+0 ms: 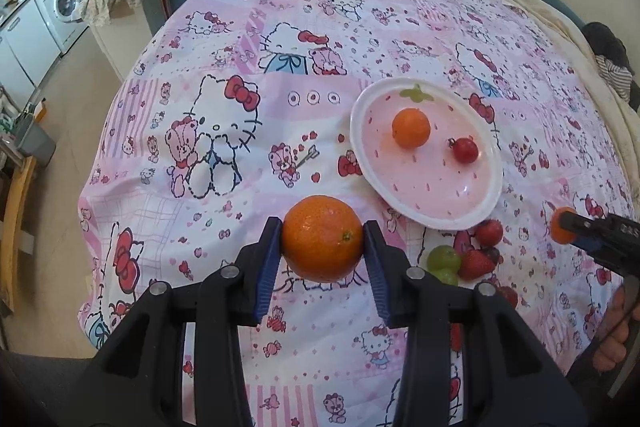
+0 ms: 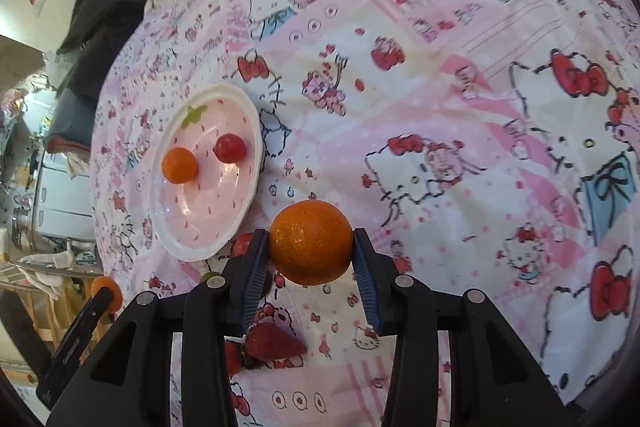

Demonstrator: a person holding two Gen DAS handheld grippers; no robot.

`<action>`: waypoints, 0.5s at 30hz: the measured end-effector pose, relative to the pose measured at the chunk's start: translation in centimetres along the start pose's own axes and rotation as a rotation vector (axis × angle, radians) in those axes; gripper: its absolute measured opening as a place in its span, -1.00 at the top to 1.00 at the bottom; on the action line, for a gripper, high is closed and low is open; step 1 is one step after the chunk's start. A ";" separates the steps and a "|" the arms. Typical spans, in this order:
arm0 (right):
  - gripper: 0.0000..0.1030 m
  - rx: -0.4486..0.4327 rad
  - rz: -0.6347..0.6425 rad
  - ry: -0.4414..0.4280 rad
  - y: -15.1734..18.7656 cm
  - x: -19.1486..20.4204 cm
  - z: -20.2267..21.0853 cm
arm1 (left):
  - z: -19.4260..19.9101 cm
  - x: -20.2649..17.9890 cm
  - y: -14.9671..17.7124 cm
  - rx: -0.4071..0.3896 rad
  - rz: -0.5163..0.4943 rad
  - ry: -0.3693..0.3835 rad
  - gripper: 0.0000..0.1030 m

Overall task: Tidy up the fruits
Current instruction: 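Carry both oranges over the white plate with both tools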

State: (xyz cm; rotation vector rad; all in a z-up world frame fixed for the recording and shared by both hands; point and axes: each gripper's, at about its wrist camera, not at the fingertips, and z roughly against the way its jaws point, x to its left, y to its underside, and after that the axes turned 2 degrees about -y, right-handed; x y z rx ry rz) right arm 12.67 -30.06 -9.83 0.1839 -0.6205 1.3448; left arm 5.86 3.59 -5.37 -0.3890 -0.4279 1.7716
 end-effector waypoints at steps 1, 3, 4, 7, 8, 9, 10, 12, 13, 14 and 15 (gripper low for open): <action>0.16 -0.023 0.007 -0.006 0.0 0.0 0.7 | 0.1 0.0 -0.1 -0.007 0.003 0.000 0.30; 0.16 -0.096 0.019 -0.044 -0.1 0.2 2.6 | 0.4 -0.1 -0.5 -0.027 0.009 0.003 0.30; 0.16 -0.140 0.039 -0.071 -0.2 0.7 4.0 | 0.6 -0.1 -0.6 -0.038 0.009 0.001 0.30; 0.16 -0.241 0.090 -0.122 -0.3 1.9 6.9 | 1.5 0.0 -1.0 -0.082 0.010 -0.011 0.30; 0.16 -0.270 0.106 -0.135 -0.3 2.2 7.6 | 1.6 0.1 -1.2 -0.087 0.012 -0.011 0.30; 0.16 -0.309 0.130 -0.156 -0.2 2.8 8.6 | 1.7 0.3 -1.3 -0.079 0.021 0.001 0.30; 0.16 -0.336 0.151 -0.172 -0.2 3.3 9.3 | 1.8 0.6 -1.5 -0.061 0.034 0.021 0.30; 0.16 -0.366 0.179 -0.206 -0.1 4.2 10.1 | 2.3 0.9 -1.7 -0.057 0.050 0.039 0.30; 0.16 -0.371 0.196 -0.228 -0.3 4.7 10.4 | 2.6 1.0 -1.8 -0.062 0.052 0.044 0.30; 0.16 -0.370 0.205 -0.236 -0.4 5.2 10.3 | 3.0 1.0 -2.0 -0.070 0.051 0.045 0.30; 0.16 -0.368 0.211 -0.241 -0.4 5.5 10.2 | 3.4 0.9 -2.2 -0.080 0.047 0.049 0.30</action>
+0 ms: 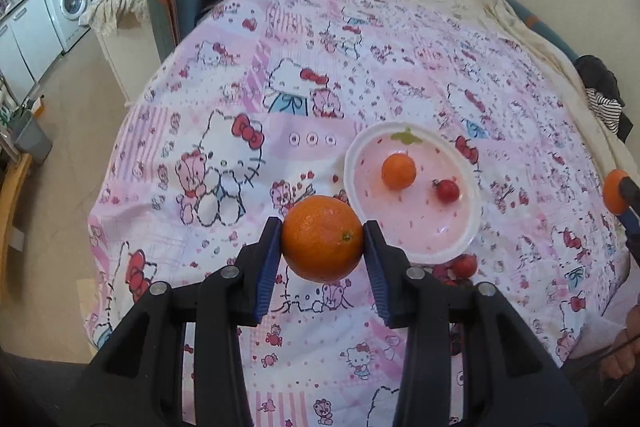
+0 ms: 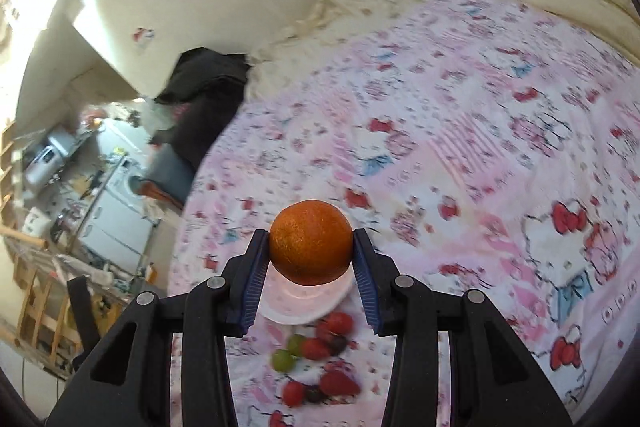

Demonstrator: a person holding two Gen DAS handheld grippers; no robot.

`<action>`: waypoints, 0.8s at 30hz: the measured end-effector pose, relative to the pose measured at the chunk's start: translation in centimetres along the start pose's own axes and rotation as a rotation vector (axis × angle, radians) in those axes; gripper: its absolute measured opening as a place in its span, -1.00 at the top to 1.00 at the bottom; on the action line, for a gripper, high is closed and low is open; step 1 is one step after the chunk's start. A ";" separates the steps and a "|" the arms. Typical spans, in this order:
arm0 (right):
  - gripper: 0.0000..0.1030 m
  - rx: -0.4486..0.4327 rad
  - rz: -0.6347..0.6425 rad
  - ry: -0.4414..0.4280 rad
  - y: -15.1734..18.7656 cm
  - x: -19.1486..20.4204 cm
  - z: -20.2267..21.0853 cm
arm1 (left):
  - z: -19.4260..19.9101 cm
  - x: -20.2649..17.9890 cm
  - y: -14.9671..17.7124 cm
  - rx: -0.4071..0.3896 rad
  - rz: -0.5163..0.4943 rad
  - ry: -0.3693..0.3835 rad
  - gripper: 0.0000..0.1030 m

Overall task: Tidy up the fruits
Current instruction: 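Carry both oranges over the white plate with both tools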

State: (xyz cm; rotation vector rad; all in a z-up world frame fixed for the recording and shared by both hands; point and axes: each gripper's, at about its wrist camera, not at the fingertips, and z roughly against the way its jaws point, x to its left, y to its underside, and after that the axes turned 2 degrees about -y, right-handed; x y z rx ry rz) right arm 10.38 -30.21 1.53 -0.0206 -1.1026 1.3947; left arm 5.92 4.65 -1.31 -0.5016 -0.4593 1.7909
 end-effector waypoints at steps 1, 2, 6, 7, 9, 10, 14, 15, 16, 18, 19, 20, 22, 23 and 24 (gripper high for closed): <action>0.16 0.005 0.003 -0.010 0.0 0.2 -0.3 | 0.3 -0.1 -0.1 -0.008 -0.004 0.004 0.29; 0.16 0.012 0.001 -0.019 -0.1 0.5 -0.7 | 0.6 -0.3 -0.4 -0.020 -0.011 0.004 0.29; 0.16 0.031 0.024 -0.041 -0.4 1.7 -2.0 | 1.1 -0.8 -1.6 -0.051 -0.035 -0.002 0.29; 0.16 0.035 0.045 -0.044 -0.5 2.3 -2.4 | 1.0 -0.8 -2.0 -0.055 -0.040 -0.004 0.29; 0.16 0.040 0.071 -0.044 -0.8 2.7 -3.0 | 0.8 -1.1 -2.8 -0.061 -0.052 -0.010 0.29; 0.16 0.040 0.087 -0.043 -1.2 3.1 -3.4 | 0.7 -1.3 -3.4 -0.064 -0.064 -0.013 0.29; 0.16 0.040 0.095 -0.051 -2.1 3.5 -4.4 | 0.1 -2.3 -5.3 -0.082 -0.110 -0.025 0.29; 0.16 0.045 0.102 -0.049 -2.3 3.5 -4.7 | -0.1 -2.5 -5.6 -0.084 -0.120 -0.026 0.29; 0.16 0.045 0.109 -0.045 -2.5 3.7 -5.0 | -0.3 -2.9 -6.1 -0.089 -0.132 -0.026 0.29; 0.16 0.048 0.119 -0.042 -3.1 3.7 -5.5 | -0.8 -3.6 -6.8 -0.097 -0.156 -0.031 0.29; 0.15 0.052 0.126 -0.033 -3.3 3.6 -5.7 | -1.0 -3.8 -7.0 -0.098 -0.162 -0.033 0.29; 0.16 0.058 0.131 -0.026 -3.5 3.5 -6.1 | -1.2 -4.1 -7.3 -0.094 -0.169 -0.035 0.29; 0.15 0.081 0.131 -0.013 -4.0 3.0 -7.2 | -1.9 -4.7 -7.7 -0.087 -0.183 -0.030 0.29; 0.15 0.092 0.121 -0.013 -4.1 2.7 -7.7 | -2.3 -5.1 -7.8 -0.088 -0.196 -0.034 0.29; 0.16 0.105 0.109 -0.016 -4.3 2.3 -8.3 | -2.6 -5.4 -7.9 -0.088 -0.206 -0.038 0.29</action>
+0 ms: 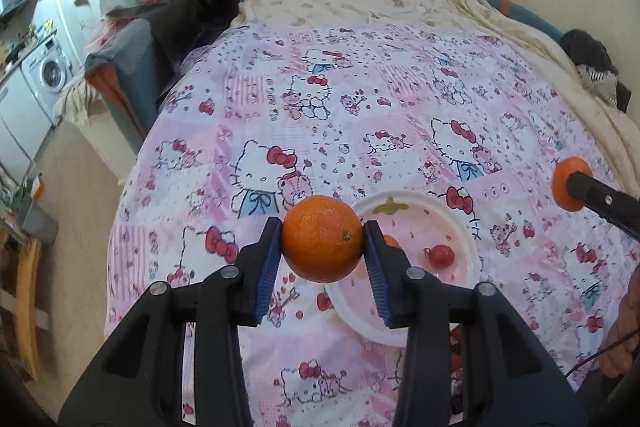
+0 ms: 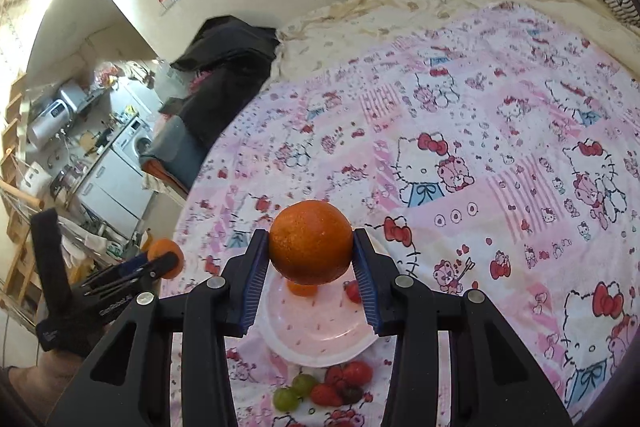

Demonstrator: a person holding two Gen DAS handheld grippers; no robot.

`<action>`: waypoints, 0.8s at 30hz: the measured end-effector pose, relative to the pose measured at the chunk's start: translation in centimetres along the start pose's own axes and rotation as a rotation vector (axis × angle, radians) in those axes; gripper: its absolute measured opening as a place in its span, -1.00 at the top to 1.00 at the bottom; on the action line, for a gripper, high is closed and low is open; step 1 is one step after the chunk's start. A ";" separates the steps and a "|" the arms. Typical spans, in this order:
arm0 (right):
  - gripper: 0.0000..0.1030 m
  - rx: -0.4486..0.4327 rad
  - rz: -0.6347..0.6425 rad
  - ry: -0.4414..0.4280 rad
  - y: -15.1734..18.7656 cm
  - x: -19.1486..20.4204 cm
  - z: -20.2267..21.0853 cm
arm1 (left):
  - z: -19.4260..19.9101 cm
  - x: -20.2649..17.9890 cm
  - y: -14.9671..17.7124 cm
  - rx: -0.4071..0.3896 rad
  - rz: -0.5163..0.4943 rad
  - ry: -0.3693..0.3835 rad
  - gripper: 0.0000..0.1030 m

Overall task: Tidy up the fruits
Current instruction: 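Carry both oranges over the white plate with both tools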

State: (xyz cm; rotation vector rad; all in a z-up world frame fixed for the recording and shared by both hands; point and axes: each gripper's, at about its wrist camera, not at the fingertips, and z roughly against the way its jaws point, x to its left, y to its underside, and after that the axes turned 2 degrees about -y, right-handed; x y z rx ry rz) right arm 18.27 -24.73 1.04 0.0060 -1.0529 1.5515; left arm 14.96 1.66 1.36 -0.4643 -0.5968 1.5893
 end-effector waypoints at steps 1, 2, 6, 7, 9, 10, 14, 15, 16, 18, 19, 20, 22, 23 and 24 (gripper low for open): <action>0.15 0.019 -0.011 -0.002 -0.2 -0.4 -0.8 | -0.5 -0.4 -0.1 0.002 -0.012 0.001 0.29; 0.15 0.034 -0.014 0.001 -0.2 -0.6 -1.4 | -1.0 -0.6 -0.1 0.006 -0.020 0.002 0.29; 0.15 0.119 -0.012 0.033 0.0 -1.6 -4.8 | -3.5 -1.9 0.1 0.041 -0.050 0.010 0.29; 0.15 0.140 -0.007 0.042 0.1 -1.8 -5.6 | -4.2 -2.3 0.3 0.051 -0.056 0.011 0.29; 0.15 0.182 0.009 0.066 0.4 -2.1 -7.4 | -5.4 -2.7 0.8 0.072 -0.066 0.015 0.29; 0.15 0.194 0.015 0.074 0.5 -2.2 -7.9 | -6.1 -2.9 1.1 0.084 -0.071 0.016 0.29; 0.15 0.260 0.005 0.097 1.1 -2.9 -10.4 | -8.4 -3.1 2.2 0.133 -0.058 0.031 0.29; 0.15 0.278 -0.009 0.104 1.3 -3.1 -10.9 | -8.8 -3.0 2.5 0.144 -0.054 0.035 0.29; 0.15 0.294 -0.024 0.108 1.5 -3.3 -11.4 | -9.4 -3.0 2.8 0.161 -0.048 0.028 0.29; 0.15 0.319 -0.032 0.116 1.9 -3.4 -12.2 | -10.2 -3.0 3.4 0.184 -0.043 0.031 0.29; 0.15 0.331 -0.029 0.122 2.0 -3.5 -12.6 | -10.6 -3.0 3.6 0.196 -0.046 0.037 0.29; 0.15 0.341 -0.023 0.130 2.2 -3.4 -12.9 | -10.9 -3.0 3.8 0.204 -0.052 0.037 0.29; 0.15 0.360 -0.020 0.141 2.6 -3.5 -13.3 | -11.5 -3.1 4.0 0.219 -0.056 0.035 0.29; 0.15 0.366 -0.022 0.143 2.7 -3.5 -13.4 | -11.7 -3.0 4.1 0.225 -0.052 0.039 0.29; 0.14 0.372 -0.023 0.145 2.9 -3.6 -13.6 | -11.9 -3.0 4.1 0.231 -0.048 0.041 0.28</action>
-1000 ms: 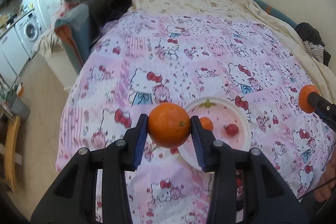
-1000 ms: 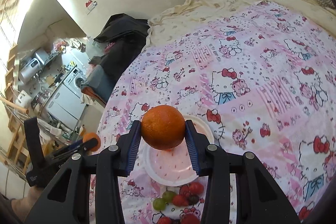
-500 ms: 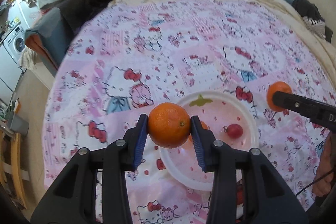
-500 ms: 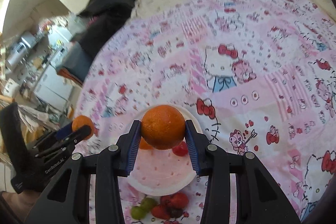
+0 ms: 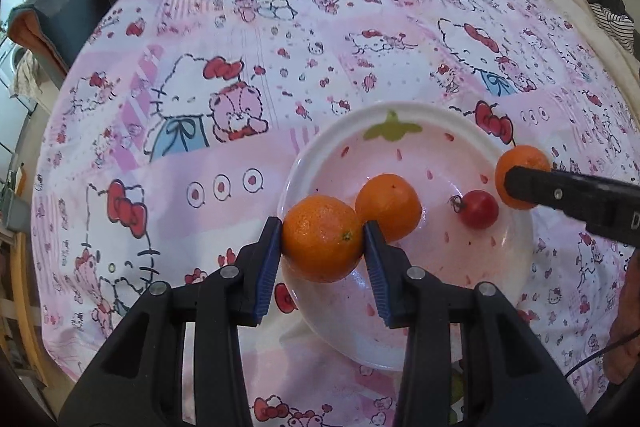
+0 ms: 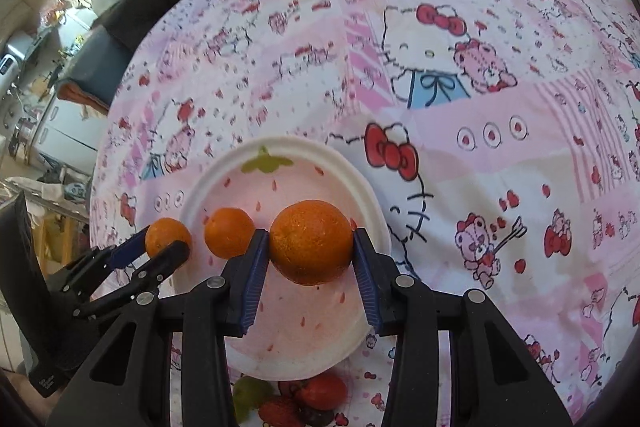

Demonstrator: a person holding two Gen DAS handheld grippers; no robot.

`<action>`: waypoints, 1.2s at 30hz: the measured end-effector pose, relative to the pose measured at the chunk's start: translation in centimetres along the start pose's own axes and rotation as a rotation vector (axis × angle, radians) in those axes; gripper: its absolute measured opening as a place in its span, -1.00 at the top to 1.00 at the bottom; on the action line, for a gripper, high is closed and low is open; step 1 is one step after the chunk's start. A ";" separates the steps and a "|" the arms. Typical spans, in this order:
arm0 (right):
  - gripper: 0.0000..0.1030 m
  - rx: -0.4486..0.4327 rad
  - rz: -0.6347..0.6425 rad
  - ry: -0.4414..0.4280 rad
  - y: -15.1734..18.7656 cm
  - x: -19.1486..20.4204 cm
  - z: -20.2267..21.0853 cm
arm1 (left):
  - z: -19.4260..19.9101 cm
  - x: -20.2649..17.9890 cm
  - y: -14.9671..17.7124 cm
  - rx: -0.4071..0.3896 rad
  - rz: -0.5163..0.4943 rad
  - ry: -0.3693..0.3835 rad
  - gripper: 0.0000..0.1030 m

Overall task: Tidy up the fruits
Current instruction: 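Carry both oranges over the white plate with both tools, then open both tools to release the oranges onto the plate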

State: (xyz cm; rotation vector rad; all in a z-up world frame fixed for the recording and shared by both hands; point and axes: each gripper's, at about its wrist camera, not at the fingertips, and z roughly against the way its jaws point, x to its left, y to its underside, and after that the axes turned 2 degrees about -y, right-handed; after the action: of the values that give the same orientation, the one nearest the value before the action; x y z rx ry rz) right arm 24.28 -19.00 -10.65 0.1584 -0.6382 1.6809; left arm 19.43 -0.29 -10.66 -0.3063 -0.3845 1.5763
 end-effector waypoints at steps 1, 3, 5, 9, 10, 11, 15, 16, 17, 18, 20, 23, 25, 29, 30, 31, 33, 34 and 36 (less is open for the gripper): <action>0.14 0.006 -0.001 0.005 0.1 0.0 -0.2 | -0.2 0.0 0.0 0.003 0.001 0.000 0.28; 0.14 0.014 -0.004 0.013 0.1 -0.1 -0.6 | -0.3 0.0 0.0 0.005 0.004 0.004 0.28; 0.13 0.026 -0.012 0.018 0.2 -0.3 -0.9 | -0.5 0.0 0.0 0.002 0.004 0.006 0.27; 0.12 0.038 -0.012 0.018 0.3 0.0 -1.2 | -0.7 -0.1 0.2 -0.003 -0.008 -0.002 0.26; 0.12 0.038 -0.008 0.018 0.3 0.0 -1.2 | -0.7 -0.1 0.2 -0.001 -0.009 -0.002 0.25; 0.11 0.039 -0.005 0.021 0.3 0.1 -1.3 | -0.7 -0.1 0.3 -0.002 -0.008 -0.001 0.25; 0.11 0.037 -0.015 0.026 0.3 -0.2 -1.2 | -0.9 -0.1 0.3 0.000 -0.008 -0.002 0.25; 0.11 0.036 -0.017 0.027 0.3 -0.2 -1.2 | -1.0 -0.1 0.4 0.003 -0.008 0.000 0.25; 0.11 0.036 -0.019 0.028 0.3 -0.3 -1.2 | -1.0 -0.1 0.4 0.005 -0.008 0.002 0.25; 0.11 0.037 -0.021 0.027 0.3 -0.3 -1.2 | -1.1 -0.2 0.5 0.007 -0.009 0.004 0.25; 0.11 0.039 -0.027 0.020 0.3 -0.3 -1.2 | -1.0 -0.3 0.6 0.006 -0.018 -0.007 0.25; 0.10 0.045 -0.031 0.011 0.3 -0.4 -1.3 | -0.9 -0.6 0.7 -0.001 -0.033 -0.027 0.11; 0.11 0.053 -0.031 0.002 0.3 -0.3 -1.3 | -0.5 -0.9 0.6 -0.021 -0.043 -0.029 -0.23; -0.44 0.037 -0.037 -0.061 0.2 0.0 -0.9 | 0.4 -1.2 0.4 -0.057 -0.061 -0.036 -0.47; -0.68 -0.004 -0.032 -0.062 0.2 0.2 -0.3 | 0.7 -1.2 0.4 -0.065 -0.062 -0.034 -0.48; -0.72 -0.022 -0.024 -0.061 0.1 0.4 0.0 | 0.7 -1.2 0.3 -0.068 -0.062 -0.034 -0.48; -0.72 -0.037 -0.013 -0.076 -0.2 0.6 0.5 | 0.9 -1.1 0.3 -0.068 -0.056 -0.029 -0.49; -0.72 -0.049 -0.024 -0.094 -0.3 0.6 0.9 | 0.9 -1.0 0.3 -0.068 -0.051 -0.026 -0.54; -0.72 -0.064 -0.032 -0.102 -0.4 0.6 1.3 | 1.1 -0.6 0.2 -0.074 -0.031 -0.011 -0.57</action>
State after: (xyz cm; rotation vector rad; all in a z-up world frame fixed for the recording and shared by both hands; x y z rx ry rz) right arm 24.21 -19.07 -9.15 0.2090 -0.7614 1.6274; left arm 18.84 -0.90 -9.78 -0.3472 -0.4546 1.5366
